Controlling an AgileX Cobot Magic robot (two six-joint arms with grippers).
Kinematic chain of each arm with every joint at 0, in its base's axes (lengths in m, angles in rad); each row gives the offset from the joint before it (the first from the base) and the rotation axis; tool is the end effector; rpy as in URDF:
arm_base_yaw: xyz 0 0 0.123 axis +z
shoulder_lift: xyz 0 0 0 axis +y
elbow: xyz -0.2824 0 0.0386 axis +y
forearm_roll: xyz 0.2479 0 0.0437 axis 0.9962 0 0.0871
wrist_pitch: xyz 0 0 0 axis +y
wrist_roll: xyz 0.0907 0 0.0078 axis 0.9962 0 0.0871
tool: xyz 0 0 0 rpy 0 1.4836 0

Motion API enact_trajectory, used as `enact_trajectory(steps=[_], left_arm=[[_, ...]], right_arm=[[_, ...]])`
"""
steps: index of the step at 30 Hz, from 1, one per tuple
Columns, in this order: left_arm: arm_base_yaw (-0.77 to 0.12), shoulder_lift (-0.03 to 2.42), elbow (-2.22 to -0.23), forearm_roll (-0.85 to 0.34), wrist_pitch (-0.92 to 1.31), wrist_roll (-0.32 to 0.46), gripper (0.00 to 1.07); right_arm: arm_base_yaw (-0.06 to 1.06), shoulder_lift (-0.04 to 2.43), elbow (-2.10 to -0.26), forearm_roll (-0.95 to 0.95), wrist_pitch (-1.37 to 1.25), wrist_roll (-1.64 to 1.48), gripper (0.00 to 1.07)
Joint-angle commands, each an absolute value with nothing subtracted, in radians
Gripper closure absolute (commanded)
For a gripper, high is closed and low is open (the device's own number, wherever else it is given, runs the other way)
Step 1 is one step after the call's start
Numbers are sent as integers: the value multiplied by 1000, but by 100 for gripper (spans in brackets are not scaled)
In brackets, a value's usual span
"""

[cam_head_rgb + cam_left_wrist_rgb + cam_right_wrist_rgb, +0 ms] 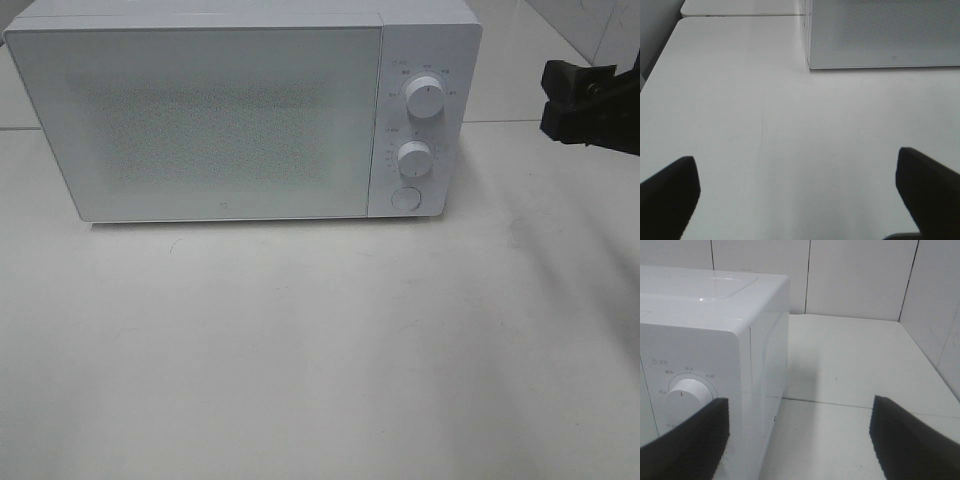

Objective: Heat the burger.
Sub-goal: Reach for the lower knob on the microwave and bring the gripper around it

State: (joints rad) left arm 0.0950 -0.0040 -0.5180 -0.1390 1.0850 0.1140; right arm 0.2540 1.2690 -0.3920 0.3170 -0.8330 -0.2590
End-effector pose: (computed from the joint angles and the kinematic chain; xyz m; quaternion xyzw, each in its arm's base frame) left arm -0.0079 -0.0120 0.2808 0.0124 0.8517 -0.0148 0.5237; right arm 0.2314 0.0384 0.2429 -0.0207 0.7007 -0.0059 0.7131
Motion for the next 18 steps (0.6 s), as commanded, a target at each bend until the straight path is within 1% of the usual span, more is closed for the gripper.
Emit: enact_trajectory(steps=[1,3,7,11,14,16,18], left_arm=[[96,-30,-518,-143,1070,109,6],[96,-30,-518,-143,1070,109,6],[96,-30,-518,-143,1070,109,6],[96,-30,-518,-143,1070,109,6],[96,-30,-518,-143,1070,109,6],[96,-30,-518,-143,1070,109,6],[96,-30,-518,-143,1070,109,6]], right_arm=[[310,1297,-387,425,-927,-347,31],[365,1336,-387,485,-992,-383,31],[393,1369,-387,501,-1059,-380,31],[448,1424,-387,513,-1211,-380,31],[473,1447,-387,522,-1257,-380,31],[515,1488,-387,574,-1312,-372,31],[530,1504,-387,596,-1340,-368,31]])
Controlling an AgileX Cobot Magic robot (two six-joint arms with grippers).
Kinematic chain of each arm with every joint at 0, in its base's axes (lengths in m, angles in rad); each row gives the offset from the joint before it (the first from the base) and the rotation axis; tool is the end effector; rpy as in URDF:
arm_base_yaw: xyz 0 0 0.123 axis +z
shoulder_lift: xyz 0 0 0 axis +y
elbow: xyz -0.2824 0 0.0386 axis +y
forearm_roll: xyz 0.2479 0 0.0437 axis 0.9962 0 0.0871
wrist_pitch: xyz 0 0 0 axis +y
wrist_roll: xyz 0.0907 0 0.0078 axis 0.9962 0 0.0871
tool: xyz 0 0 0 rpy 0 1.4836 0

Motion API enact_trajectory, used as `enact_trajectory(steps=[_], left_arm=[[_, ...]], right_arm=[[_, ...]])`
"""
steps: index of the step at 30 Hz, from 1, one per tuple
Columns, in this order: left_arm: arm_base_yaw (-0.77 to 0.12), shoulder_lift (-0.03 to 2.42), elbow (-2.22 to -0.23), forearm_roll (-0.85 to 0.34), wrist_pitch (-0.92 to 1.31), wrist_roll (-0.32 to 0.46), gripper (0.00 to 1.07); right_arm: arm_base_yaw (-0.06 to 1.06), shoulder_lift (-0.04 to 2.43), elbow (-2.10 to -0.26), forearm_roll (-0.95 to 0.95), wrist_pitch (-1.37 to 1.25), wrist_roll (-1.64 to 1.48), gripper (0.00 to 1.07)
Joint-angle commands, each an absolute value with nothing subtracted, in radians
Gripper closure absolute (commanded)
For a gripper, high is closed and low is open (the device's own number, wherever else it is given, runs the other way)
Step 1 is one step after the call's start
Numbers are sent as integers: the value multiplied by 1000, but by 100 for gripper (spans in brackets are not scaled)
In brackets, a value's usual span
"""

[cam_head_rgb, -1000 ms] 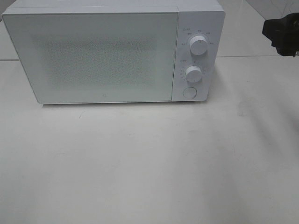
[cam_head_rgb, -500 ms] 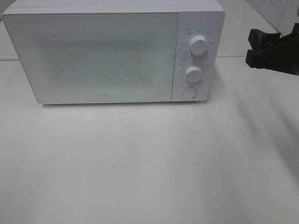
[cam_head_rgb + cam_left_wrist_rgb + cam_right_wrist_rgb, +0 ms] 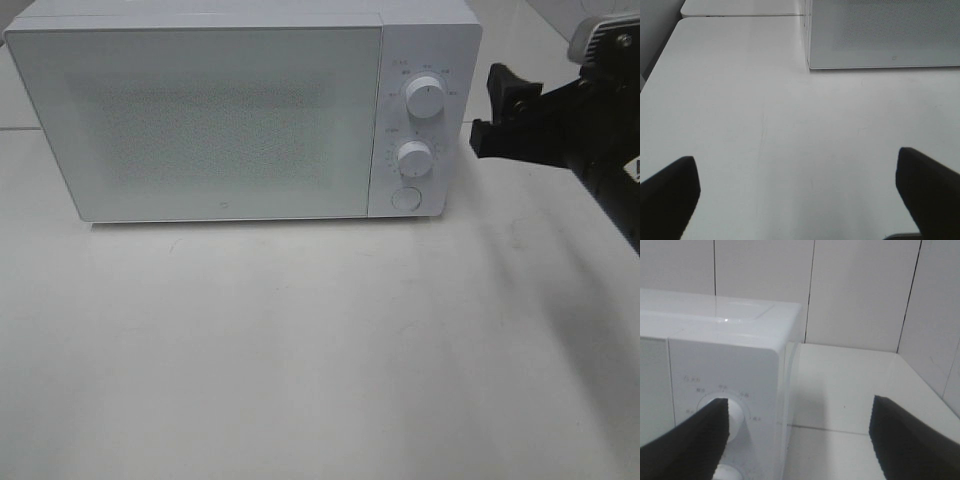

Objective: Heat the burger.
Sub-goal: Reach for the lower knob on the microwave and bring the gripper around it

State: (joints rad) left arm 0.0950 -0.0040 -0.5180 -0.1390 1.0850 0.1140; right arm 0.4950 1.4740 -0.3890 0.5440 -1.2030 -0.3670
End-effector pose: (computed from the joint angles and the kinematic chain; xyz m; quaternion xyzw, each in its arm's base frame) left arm -0.0079 -0.0120 0.2808 0.0124 0.8517 -0.0148 0.5237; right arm 0.2359 0.0774 0.2208 -0.0218 0.6589 -0.0353 0.7511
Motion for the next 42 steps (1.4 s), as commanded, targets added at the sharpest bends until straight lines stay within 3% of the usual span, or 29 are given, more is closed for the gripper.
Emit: enact_trajectory(steps=[1,21,42], left_arm=[[96,-30,-518,-143,1070,109,6],[96,-30,-518,-143,1070,109,6],[96,-30,-518,-143,1070,109,6]], right_arm=[[557,1535,-387,633,-1376,-366,31],[734,1778,-518,913,-1402,-372,31],[744,1980,-746,1004,-1403,-369,31]])
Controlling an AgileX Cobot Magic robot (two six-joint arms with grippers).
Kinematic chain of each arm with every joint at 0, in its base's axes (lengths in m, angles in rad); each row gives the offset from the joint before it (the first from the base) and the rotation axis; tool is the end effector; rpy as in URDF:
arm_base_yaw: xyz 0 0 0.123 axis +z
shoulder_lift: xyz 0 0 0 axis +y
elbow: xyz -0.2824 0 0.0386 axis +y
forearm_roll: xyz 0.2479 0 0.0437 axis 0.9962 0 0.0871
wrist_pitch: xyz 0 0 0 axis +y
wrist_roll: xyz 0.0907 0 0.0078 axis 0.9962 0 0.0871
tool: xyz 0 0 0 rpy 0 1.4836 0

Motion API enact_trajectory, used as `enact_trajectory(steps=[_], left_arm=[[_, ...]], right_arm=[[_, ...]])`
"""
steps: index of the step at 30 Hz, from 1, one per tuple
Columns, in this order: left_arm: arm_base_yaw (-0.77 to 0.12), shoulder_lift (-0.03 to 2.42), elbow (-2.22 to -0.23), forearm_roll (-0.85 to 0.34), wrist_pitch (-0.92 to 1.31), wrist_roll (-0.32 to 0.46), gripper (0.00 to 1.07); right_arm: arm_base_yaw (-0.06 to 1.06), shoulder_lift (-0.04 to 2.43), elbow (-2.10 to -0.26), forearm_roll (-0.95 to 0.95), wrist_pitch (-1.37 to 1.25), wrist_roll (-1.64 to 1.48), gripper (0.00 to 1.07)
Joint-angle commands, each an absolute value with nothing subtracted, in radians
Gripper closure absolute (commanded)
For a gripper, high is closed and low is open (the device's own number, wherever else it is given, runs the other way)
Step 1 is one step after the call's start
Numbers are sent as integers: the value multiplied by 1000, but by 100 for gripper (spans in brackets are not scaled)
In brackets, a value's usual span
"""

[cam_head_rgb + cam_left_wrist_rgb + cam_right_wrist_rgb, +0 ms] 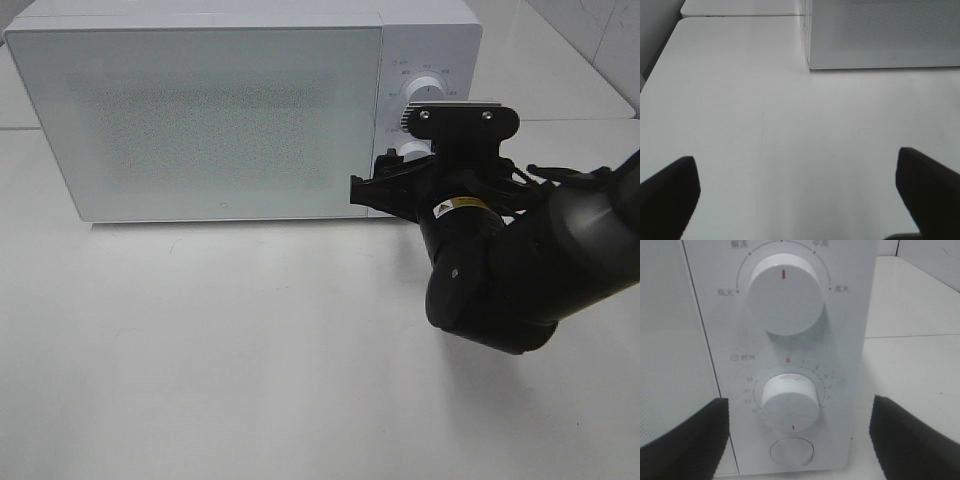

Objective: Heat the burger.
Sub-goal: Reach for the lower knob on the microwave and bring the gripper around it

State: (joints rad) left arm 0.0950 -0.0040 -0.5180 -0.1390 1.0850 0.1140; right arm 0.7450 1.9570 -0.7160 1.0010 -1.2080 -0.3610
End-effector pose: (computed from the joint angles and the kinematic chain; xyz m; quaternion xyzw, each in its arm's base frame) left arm -0.0079 -0.0120 0.2808 0.0124 0.8517 -0.0148 0.5237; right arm 0.2829 0.1635 0.1386 0.0599 0.7460 -0.0599 0.6605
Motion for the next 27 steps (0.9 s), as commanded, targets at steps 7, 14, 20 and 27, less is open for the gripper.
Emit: enact_trajectory(steps=[7,14,20,27], left_arm=[[96,-30,-518,-143,1070,109,6],[96,-30,-518,-143,1070,109,6],[96,-24,-518,-143,1070,109,6],[96,-24,-518,-143,1070,109,6]], right_arm=[[726,2019,-789,992,-1402,-368,31],[692,2052,-815,978,-1402,-352,31],[674,2083,-850,964,-1401,-346,31],[663,2094,-865,958,-1400,-347,31]])
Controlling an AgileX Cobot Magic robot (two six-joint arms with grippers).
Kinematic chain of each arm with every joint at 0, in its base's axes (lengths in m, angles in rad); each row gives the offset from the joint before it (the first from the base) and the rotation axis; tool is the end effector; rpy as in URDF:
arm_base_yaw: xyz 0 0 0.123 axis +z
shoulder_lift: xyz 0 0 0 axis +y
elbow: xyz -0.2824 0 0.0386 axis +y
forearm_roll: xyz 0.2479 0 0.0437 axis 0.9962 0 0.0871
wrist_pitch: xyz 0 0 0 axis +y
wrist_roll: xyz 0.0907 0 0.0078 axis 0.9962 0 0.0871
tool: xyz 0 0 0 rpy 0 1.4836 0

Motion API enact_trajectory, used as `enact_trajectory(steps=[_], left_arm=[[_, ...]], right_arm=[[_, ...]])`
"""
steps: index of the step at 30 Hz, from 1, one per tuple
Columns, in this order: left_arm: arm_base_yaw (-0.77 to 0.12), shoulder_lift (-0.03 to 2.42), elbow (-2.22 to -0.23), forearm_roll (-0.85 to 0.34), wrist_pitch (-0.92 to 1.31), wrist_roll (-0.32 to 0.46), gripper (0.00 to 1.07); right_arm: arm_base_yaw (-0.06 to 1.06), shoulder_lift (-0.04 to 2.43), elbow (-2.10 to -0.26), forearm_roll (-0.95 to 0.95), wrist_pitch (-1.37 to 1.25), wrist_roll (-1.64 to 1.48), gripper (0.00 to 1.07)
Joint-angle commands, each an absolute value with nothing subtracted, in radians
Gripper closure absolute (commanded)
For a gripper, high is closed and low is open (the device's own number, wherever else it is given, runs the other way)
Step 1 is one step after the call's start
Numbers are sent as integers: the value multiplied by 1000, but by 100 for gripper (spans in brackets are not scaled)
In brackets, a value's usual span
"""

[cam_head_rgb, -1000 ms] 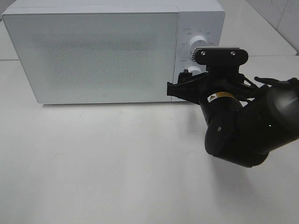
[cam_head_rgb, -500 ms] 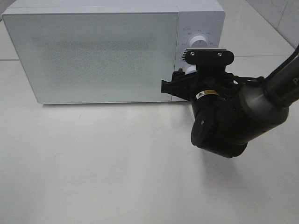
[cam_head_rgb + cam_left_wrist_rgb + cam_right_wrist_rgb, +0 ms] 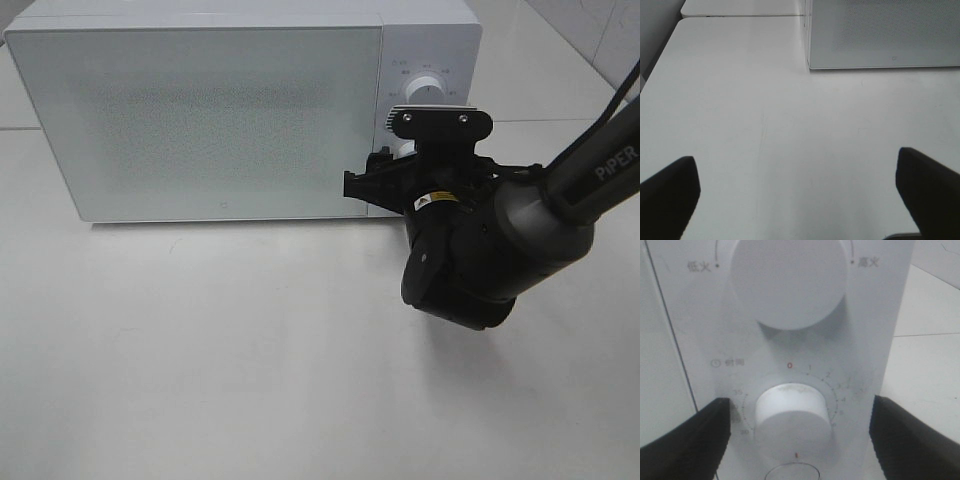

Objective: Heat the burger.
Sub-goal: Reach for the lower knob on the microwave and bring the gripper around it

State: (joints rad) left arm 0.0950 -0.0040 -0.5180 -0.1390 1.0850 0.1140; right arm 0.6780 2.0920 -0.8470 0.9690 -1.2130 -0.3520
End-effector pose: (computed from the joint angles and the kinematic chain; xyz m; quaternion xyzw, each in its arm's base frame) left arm -0.0079 -0.0120 0.2808 0.0124 0.8517 -0.0148 0.5237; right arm 0.3181 0.1660 0.1179 0.0738 0.7406 -0.0747 0.6637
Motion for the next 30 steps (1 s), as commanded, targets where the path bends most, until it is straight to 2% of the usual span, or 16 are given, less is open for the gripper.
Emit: enact_trajectory(steps=[1,8,10,11,13,14,15,16,17,18,19,20,21,22,24,30], left_arm=[[96,-24,-518,-143,1070,109,6],[96,-24,-518,-143,1070,109,6],[96,-24,-518,-143,1070,109,6],[96,-24,-518,-143,1070,109,6],[96,-24,-518,-143,1070,109,6],[96,-24,-518,-143,1070,109,6],[96,-24,-518,-143,1070,109,6],[96,-24,-518,-143,1070,109,6],[96,-24,-518,-143,1070,109,6],[96,-24,-518,-143,1070,109,6],[96,-24,-518,-143,1070,109,6],[96,-24,-518,-143,1070,109,6],[96,-24,-518,-143,1070,109,6],[96,-24,-518,-143,1070,109,6],[96,-24,-518,-143,1070,109,6],[96,-24,-518,-143,1070,109,6]], right_arm=[[665,2094,-865,958,-1399,-347,31],[666,2094,-865,958,-1398,-347,32],[666,2094,-865,958,-1398,-346,39],[666,2094,-865,958,-1398,-346,39],[666,2094,-865,957,-1398,-335,52],[666,2094,-865,957,-1398,-335,52],[666,2094,-865,955,-1398,-319,64],[666,2094,-865,955,-1398,-319,64],[666,2094,-865,955,-1398,-316,69],[666,2094,-865,955,-1397,-317,82],[666,2094,-865,955,-1397,-317,82],[666,2094,-865,955,-1397,-317,92],[666,2094,-865,955,-1397,-317,97],[666,2094,-865,955,-1397,-317,97],[666,2094,-865,955,-1397,-317,106],[666,2094,-865,955,-1397,-322,107]])
